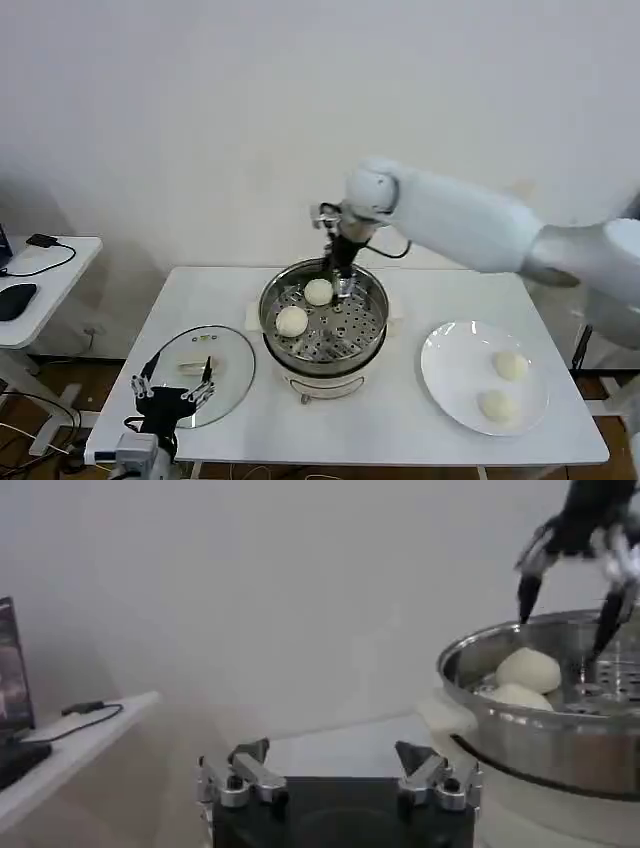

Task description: Take steamed baozi put them in steamer then cover it.

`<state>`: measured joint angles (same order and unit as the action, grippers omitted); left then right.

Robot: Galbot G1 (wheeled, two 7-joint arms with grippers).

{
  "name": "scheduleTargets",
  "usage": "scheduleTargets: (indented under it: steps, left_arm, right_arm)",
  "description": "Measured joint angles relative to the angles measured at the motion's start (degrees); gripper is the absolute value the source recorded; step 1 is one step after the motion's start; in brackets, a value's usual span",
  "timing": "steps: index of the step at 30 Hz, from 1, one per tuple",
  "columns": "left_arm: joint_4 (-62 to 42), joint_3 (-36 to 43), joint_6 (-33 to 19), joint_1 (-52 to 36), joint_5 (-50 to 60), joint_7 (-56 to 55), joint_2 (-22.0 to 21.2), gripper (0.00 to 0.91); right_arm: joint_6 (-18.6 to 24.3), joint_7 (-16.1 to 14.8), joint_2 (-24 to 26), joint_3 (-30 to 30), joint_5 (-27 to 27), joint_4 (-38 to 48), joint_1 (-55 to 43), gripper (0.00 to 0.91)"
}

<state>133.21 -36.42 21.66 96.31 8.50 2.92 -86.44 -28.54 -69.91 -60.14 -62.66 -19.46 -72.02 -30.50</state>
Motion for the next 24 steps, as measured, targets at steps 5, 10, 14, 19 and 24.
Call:
scheduleTargets:
  steps: [5,10,14,19,24]
  left_arm:
    - [-0.3,-0.1,0.1,0.0,0.0,0.2,0.3,0.907]
    - [-0.5,0.3,0.3,-0.5,0.0,0.6,0.4,0.907]
    - [-0.7,0.4,0.3,-0.7,-0.1,0.7,0.3,0.907]
    - [-1.4,0.5,0.3,-0.8,-0.2,0.5,0.4,0.907]
    - [-1.2,0.8,0.3,-0.4,-0.2,0.6,0.4,0.907]
  right_arm:
    - [0.9,-0.9,7.2,0.6,0.7,-3.8,-0.5,0.907]
    - [2.2,-2.1,14.0,0.9,2.1,-6.6,-0.8,0.907]
    - [3.1,-3.0,19.2,1.5,3.5,-8.7,-0.6,0.907]
    - [4.5,-4.4,24.9,2.6,5.9,-11.3,1.3,0.907]
    - [6.0,-5.4,29.8,4.8,9.1,-13.7,5.0,0.907]
